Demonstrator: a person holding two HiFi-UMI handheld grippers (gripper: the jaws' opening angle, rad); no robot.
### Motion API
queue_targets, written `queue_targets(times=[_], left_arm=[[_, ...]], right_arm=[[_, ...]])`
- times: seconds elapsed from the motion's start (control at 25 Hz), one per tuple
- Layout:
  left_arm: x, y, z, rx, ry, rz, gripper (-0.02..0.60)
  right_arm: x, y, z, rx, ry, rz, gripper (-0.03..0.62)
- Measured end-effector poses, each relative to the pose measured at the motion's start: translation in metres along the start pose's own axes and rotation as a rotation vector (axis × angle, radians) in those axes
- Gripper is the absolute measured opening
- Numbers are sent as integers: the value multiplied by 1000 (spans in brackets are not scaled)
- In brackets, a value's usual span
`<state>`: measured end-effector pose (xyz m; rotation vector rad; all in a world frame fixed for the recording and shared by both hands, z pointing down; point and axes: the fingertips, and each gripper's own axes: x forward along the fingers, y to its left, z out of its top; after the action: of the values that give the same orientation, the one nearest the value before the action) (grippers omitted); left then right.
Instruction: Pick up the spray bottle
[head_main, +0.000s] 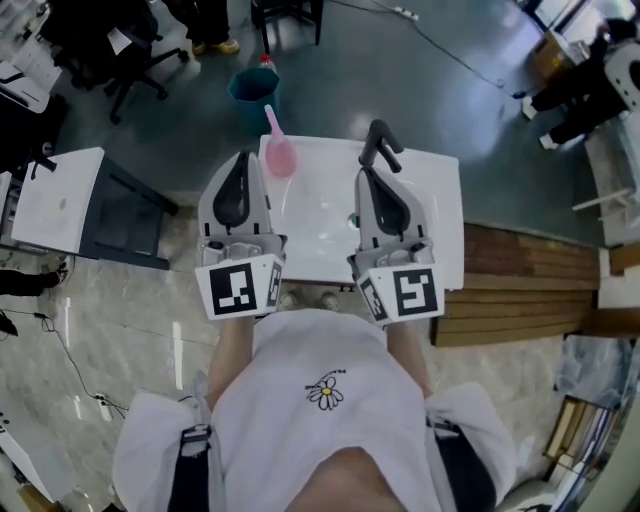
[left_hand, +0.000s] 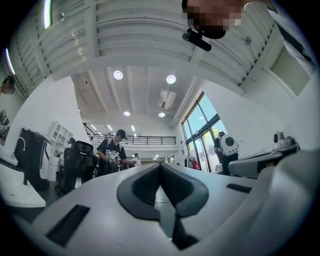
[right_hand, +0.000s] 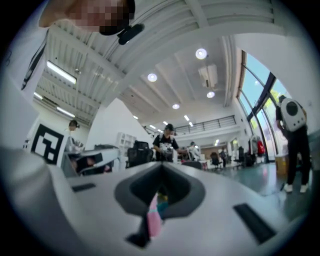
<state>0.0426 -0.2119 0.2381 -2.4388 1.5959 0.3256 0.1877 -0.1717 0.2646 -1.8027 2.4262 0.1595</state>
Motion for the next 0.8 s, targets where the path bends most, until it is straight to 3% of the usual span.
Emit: queue_targets(times=[0.4, 0.8], left_arm=[[-12, 30, 6, 5, -17, 68, 19], [-8, 41, -5, 16, 18, 79, 18]], right_arm=[[15, 22, -2, 28, -16, 74, 29], [39, 26, -12, 43, 20, 104, 31]])
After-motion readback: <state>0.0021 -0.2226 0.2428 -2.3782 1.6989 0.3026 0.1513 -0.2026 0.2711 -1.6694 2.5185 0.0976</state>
